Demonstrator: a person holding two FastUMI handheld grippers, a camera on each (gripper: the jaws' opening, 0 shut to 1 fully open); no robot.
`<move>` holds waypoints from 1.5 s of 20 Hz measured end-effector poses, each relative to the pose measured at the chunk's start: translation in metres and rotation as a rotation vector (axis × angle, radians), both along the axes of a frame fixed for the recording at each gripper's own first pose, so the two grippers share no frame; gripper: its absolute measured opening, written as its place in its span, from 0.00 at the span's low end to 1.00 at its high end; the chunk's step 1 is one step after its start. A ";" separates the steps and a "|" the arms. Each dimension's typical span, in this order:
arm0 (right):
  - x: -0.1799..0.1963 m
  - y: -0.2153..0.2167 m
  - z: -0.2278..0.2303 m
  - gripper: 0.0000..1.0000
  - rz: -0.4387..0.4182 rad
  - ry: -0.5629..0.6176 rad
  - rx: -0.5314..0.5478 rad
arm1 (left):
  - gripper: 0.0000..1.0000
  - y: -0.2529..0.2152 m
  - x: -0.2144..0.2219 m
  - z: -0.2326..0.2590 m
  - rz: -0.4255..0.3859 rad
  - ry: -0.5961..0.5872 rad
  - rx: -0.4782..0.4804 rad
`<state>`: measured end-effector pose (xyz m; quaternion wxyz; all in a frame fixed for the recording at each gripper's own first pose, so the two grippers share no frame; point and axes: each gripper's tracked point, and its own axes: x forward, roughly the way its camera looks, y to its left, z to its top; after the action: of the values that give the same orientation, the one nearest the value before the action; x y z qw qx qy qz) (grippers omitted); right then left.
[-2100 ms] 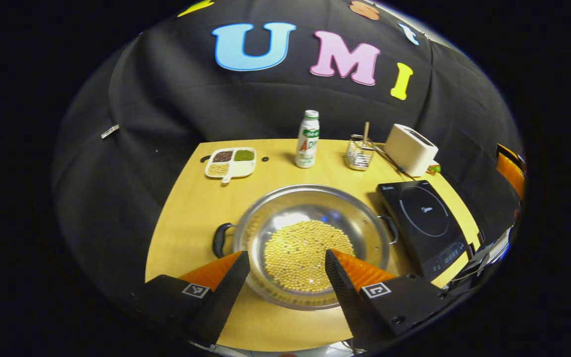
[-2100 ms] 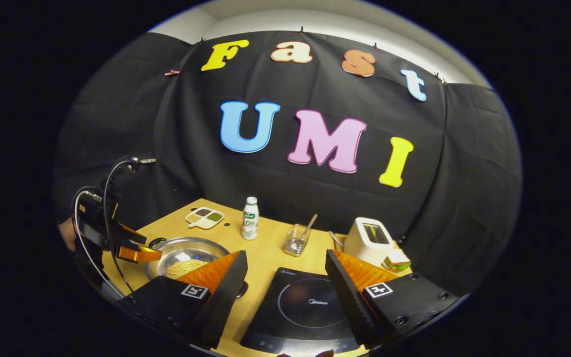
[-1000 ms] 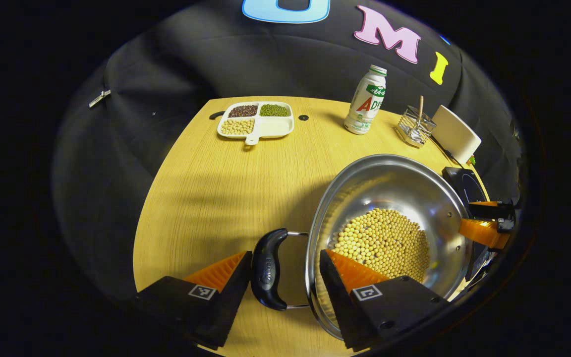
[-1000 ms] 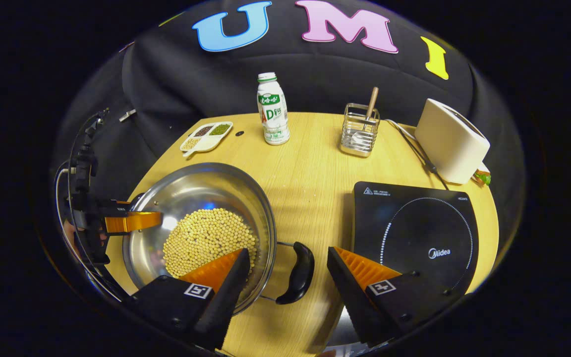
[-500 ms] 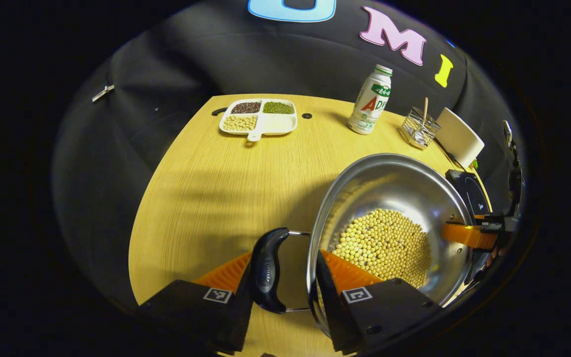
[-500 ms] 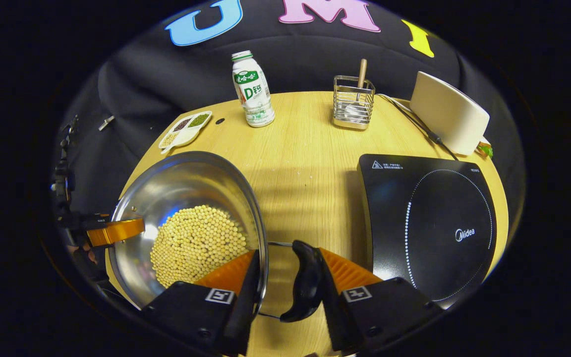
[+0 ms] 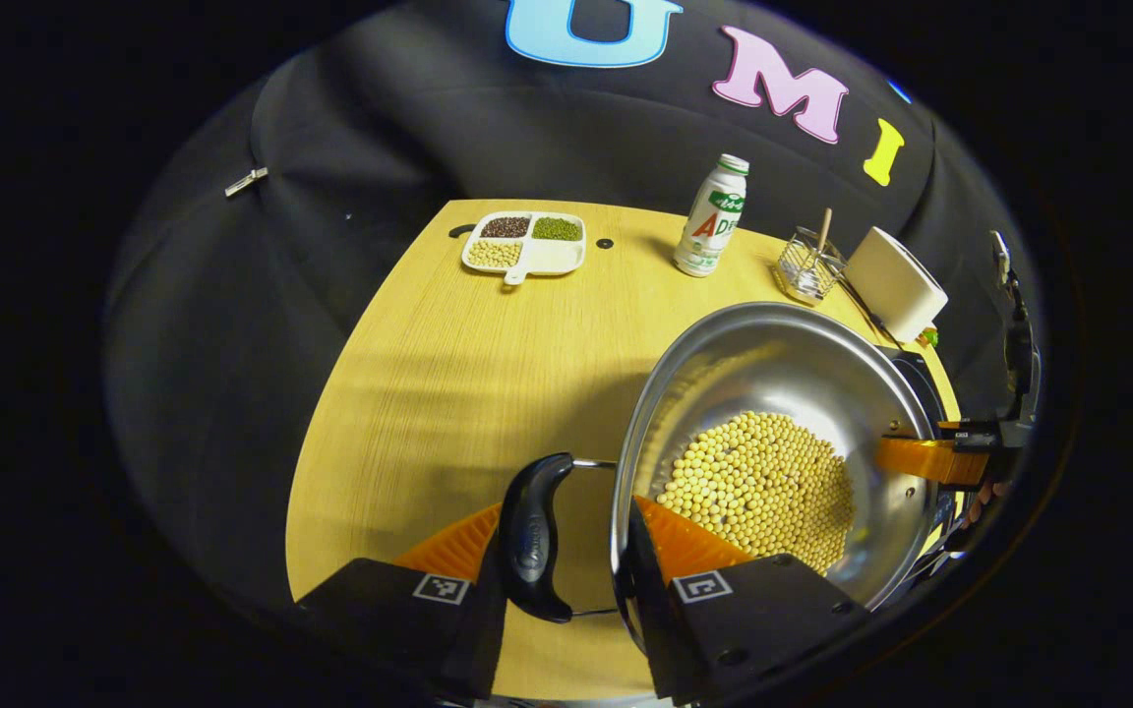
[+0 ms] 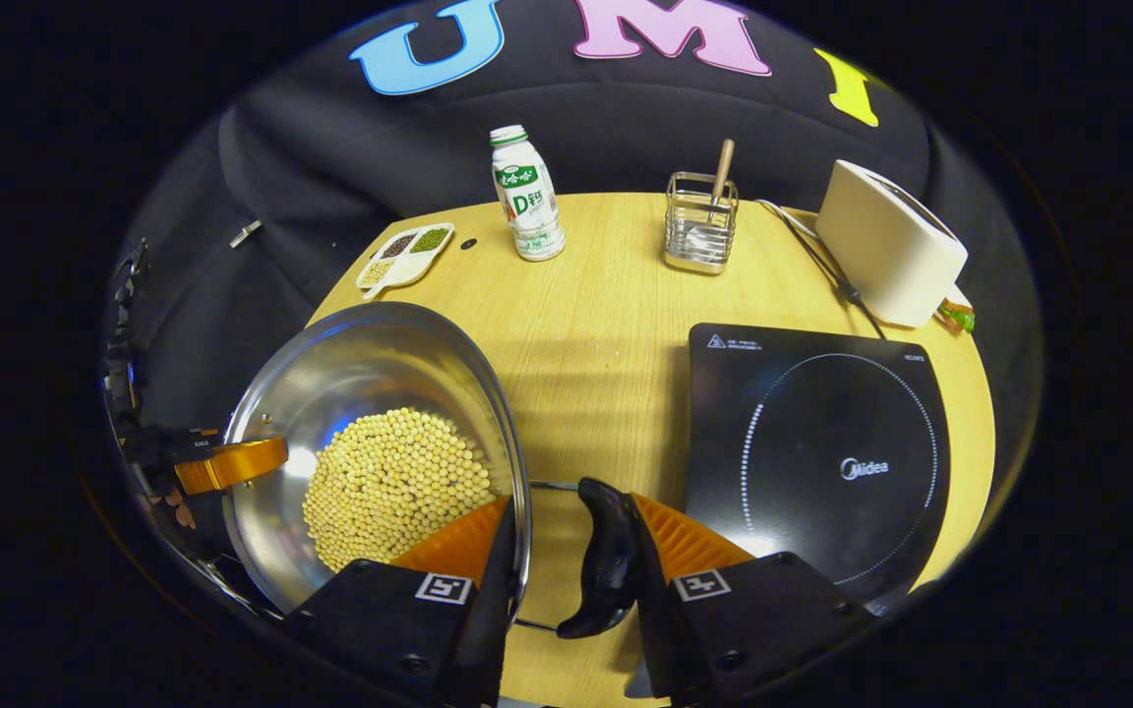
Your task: First push the handle of the pot to place it horizontally, then grasp the pot with both hands and set it on the induction cooktop.
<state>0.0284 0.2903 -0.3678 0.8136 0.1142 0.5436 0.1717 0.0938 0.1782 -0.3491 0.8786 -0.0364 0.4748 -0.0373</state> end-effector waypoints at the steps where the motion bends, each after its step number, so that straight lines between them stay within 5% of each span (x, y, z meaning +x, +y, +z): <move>1: 0.000 -0.009 0.009 0.55 0.003 -0.010 0.003 | 0.60 -0.006 -0.006 0.011 0.007 -0.004 0.001; 10: -0.001 -0.101 0.049 0.59 -0.047 -0.069 0.023 | 0.60 -0.087 -0.019 0.063 -0.036 -0.056 -0.002; 30: 0.014 -0.270 0.005 0.59 -0.156 -0.047 -0.036 | 0.60 -0.260 0.019 0.050 -0.152 -0.054 -0.049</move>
<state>0.0425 0.0205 -0.3629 0.8390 0.1376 0.5168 0.1006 0.1129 -0.0815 -0.2988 0.8845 -0.0207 0.4513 -0.1166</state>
